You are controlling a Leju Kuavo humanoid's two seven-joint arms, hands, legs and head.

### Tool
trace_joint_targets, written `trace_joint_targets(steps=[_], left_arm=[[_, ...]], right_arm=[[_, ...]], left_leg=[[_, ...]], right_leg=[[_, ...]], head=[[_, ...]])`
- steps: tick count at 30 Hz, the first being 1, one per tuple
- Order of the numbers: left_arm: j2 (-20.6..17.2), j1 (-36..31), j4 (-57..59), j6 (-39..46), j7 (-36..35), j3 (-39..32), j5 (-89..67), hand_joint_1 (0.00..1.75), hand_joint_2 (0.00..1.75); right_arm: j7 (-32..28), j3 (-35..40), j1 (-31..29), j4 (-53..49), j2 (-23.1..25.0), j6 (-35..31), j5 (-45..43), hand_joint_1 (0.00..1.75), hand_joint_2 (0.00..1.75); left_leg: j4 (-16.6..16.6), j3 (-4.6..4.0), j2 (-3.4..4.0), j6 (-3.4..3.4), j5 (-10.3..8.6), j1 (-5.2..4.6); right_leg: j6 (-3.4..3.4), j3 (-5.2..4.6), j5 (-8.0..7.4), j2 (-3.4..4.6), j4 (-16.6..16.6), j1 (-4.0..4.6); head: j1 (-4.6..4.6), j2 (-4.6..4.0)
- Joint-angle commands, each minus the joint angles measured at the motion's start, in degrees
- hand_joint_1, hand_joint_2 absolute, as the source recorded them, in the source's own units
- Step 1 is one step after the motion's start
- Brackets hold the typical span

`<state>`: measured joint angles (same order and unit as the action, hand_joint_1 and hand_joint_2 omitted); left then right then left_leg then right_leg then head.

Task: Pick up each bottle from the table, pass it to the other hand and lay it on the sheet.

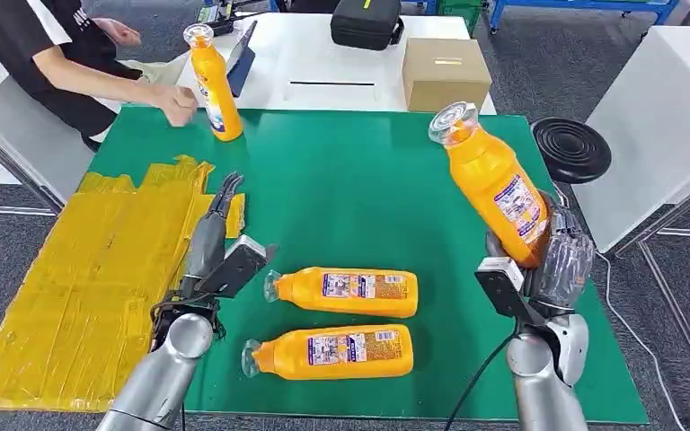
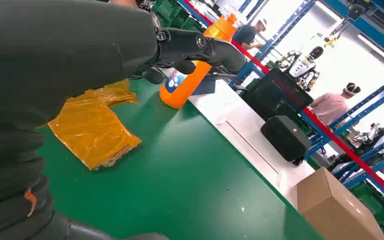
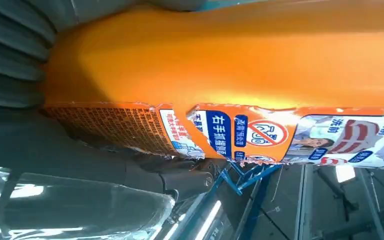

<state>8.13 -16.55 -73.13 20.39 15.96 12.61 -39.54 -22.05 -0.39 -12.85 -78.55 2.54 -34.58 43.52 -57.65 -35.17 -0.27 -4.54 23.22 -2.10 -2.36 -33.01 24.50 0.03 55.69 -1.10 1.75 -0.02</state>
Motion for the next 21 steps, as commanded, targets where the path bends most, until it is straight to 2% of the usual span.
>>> trace_joint_targets(steps=[1, 2, 3, 4, 7, 8, 10, 12, 13, 21], left_arm=[[-0.89, -2.17, 3.53, -0.22, -0.32, 0.60, 0.10, 0.00, 1.75], [0.91, -10.26, 2.62, -29.02, -0.01, -0.03, 28.90, 0.00, 1.75], [0.94, -14.06, 2.04, -31.43, -4.24, 2.85, 41.92, 0.00, 1.75], [0.35, -15.27, 1.92, -29.43, -4.94, 4.76, 42.79, 0.00, 1.75], [-1.00, -14.68, 1.96, -26.02, -3.94, 7.65, 41.72, 0.00, 1.75], [-1.30, -14.24, 1.97, -25.69, -3.54, 7.88, 41.92, 0.00, 1.75], [-1.71, -13.76, 1.99, -25.51, -2.94, 8.15, 42.15, 0.00, 1.75], [-2.13, -13.74, 1.94, -23.97, -2.16, 8.77, 40.39, 0.00, 1.75], [-2.16, -13.68, 1.99, -23.91, -2.15, 8.84, 40.35, 0.00, 1.75], [-2.44, -13.67, 1.73, -23.24, -2.18, 8.45, 40.43, 0.00, 1.75]], right_arm=[[-0.04, 0.96, -1.01, 0.66, 0.22, -0.42, -0.34, 1.75, 1.75], [-10.25, 13.36, -6.73, 10.84, 3.94, 10.75, -0.44, 1.75, 1.75], [-8.69, 17.66, -11.06, 19.98, 7.77, 4.21, 0.59, 1.75, 1.75], [-8.50, 20.03, -13.00, 23.92, 8.42, 1.29, -0.79, 1.75, 1.75], [-8.27, 22.76, -13.79, 24.56, 6.36, -0.12, -4.28, 1.75, 1.75], [-8.22, 22.88, -13.48, 23.72, 5.65, 0.23, -4.68, 1.75, 1.75], [-8.09, 22.94, -12.95, 22.42, 4.74, 0.78, -5.07, 1.75, 1.75], [-8.09, 22.66, -12.59, 21.35, 4.51, 0.85, -5.65, 1.75, 1.75], [-8.20, 22.56, -12.67, 21.08, 4.47, 0.71, -5.86, 1.75, 1.75], [-8.45, 22.97, -13.13, 20.48, 4.54, 0.68, -6.31, 1.75, 1.75]], left_leg=[[0.04, 0.11, 0.01, 0.38, 0.00, 0.10], [0.08, 0.17, 0.01, 0.48, 0.00, 0.11], [-0.15, -0.12, 0.21, 0.35, 0.01, 0.16], [-0.19, -0.13, 0.33, 0.46, 0.02, 0.20], [-0.05, -0.23, 0.65, 0.55, -0.22, 0.31], [0.06, -0.32, 0.51, 0.50, -0.34, 0.37], [0.10, -0.31, 0.08, 0.46, -0.49, 0.16], [0.14, -0.22, -0.03, 0.66, -0.53, 0.30], [0.05, -0.33, 0.02, 0.50, -0.50, 0.27], [0.03, -0.43, 0.12, 0.62, -0.50, 0.29]], right_leg=[[0.16, 0.13, -0.02, 0.00, -0.08, 0.08], [0.20, 0.19, -0.03, 0.00, -0.12, 0.08], [0.17, -0.14, -0.09, 0.20, 0.07, 0.14], [0.22, -0.18, -0.12, 0.32, 0.10, 0.18], [0.21, -0.20, -0.39, 0.62, -0.01, 0.23], [0.43, -0.30, -0.57, 0.41, -0.08, 0.16], [0.22, -0.43, -0.44, 0.03, 0.03, 0.01], [0.32, -0.34, -0.56, -0.04, -0.16, 0.12], [0.25, -0.44, -0.53, 0.00, -0.06, 0.09], [0.27, -0.36, -0.49, 0.08, -0.03, 0.10]], head=[[0.00, 0.00], [0.00, 0.00], [0.00, 0.00], [0.02, 0.00], [0.00, 0.00], [-0.02, 0.00], [-0.02, 0.00], [-0.02, 0.00], [0.00, 0.00], [0.00, 0.00]])
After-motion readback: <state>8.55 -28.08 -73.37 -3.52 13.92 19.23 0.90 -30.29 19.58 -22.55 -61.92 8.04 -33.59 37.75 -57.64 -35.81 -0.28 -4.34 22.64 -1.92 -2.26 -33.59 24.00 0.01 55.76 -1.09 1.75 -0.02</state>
